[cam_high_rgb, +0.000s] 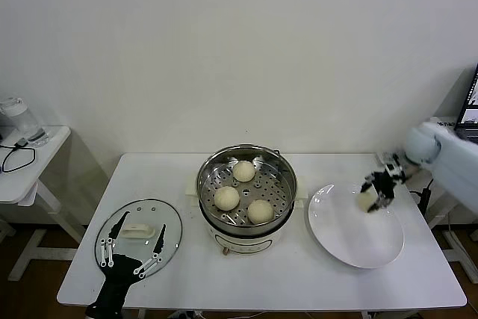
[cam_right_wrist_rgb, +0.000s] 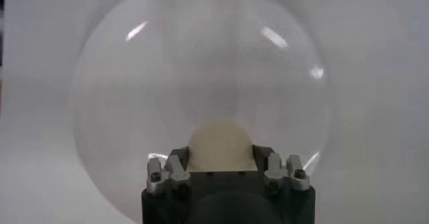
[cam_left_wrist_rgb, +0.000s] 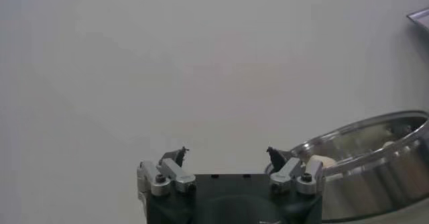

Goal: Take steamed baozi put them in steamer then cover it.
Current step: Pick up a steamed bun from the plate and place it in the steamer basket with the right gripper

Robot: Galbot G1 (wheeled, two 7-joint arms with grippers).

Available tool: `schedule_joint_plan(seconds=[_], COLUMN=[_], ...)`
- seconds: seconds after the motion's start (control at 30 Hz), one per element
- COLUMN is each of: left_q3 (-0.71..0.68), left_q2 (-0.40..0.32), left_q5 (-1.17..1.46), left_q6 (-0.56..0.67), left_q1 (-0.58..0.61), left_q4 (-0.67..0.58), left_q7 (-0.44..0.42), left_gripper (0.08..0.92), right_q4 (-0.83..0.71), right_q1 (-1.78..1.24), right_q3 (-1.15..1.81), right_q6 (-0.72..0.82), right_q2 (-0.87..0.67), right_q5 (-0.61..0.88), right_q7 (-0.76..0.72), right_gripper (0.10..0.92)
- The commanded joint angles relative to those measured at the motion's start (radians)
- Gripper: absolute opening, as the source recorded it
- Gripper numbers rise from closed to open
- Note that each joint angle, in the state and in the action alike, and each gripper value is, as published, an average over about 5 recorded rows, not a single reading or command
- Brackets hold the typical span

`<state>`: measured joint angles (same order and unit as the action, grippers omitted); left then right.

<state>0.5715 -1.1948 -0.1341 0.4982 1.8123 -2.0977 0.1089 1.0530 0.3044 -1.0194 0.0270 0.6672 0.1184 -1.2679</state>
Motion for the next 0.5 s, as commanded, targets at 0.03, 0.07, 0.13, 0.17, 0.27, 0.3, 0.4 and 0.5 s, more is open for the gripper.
schedule_joint_plan(seconds=[0.03, 0.07, 0.13, 0.17, 0.27, 0.3, 0.4, 0.5], left_q3=[-0.001, -0.002, -0.005, -0.007, -0.011, -0.012, -0.010, -0.006], left_q2=[0.001, 0.002, 0.002, 0.002, 0.002, 0.002, 0.003, 0.007], left_q5=[0.001, 0.001, 0.001, 0.001, 0.001, 0.001, 0.002, 0.003], left_q6=[0.001, 0.001, 0.002, 0.002, 0.002, 0.002, 0.001, 0.002], left_q1=[-0.002, -0.003, -0.005, -0.005, -0.006, -0.006, -0.007, -0.007], left_q4=[-0.009, -0.009, -0.009, -0.008, -0.008, -0.008, -0.010, -0.010], left_q7=[0.000, 0.000, 0.000, 0.000, 0.000, 0.000, 0.000, 0.001], left_gripper=[0.823, 0.823, 0.823, 0.823, 0.823, 0.823, 0.823, 0.823], right_q4=[0.105, 0.115, 0.127, 0.131, 0.136, 0.137, 0.142, 0.145], right_q1=[0.480, 0.500, 0.526, 0.534, 0.541, 0.539, 0.527, 0.514], right_q3=[-0.318, -0.335, -0.358, -0.368, -0.387, -0.392, -0.406, -0.426], right_q6=[0.061, 0.070, 0.084, 0.090, 0.107, 0.113, 0.124, 0.129], right_q2=[0.174, 0.203, 0.257, 0.284, 0.352, 0.372, 0.416, 0.451], right_q5=[0.255, 0.285, 0.328, 0.349, 0.391, 0.403, 0.423, 0.430], right_q7=[-0.136, -0.132, -0.121, -0.113, -0.089, -0.080, -0.061, -0.044], right_gripper=[0.665, 0.666, 0.666, 0.665, 0.662, 0.662, 0.662, 0.662])
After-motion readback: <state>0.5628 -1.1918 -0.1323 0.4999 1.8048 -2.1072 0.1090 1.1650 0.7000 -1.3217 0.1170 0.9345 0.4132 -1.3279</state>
